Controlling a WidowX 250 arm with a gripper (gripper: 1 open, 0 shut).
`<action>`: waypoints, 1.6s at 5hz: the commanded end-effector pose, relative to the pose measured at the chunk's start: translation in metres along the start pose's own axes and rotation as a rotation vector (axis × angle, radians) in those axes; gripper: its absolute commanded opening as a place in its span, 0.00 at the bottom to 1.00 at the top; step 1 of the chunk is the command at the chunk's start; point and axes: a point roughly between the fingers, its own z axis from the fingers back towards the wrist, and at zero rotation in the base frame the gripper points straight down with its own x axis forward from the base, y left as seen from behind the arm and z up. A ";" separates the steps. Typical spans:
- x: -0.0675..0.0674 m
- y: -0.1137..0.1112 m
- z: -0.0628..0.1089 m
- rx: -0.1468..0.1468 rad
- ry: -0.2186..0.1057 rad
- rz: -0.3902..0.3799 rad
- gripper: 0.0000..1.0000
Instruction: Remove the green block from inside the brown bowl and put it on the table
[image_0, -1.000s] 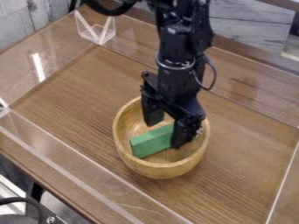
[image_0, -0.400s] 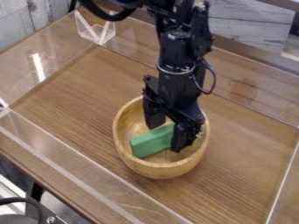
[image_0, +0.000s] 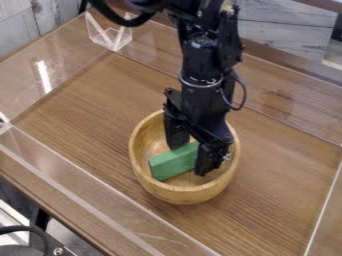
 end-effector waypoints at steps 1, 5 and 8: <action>0.004 0.002 0.008 0.011 -0.037 0.005 1.00; 0.001 0.004 -0.004 0.005 -0.027 -0.023 1.00; -0.001 0.005 -0.006 0.000 -0.017 -0.032 0.00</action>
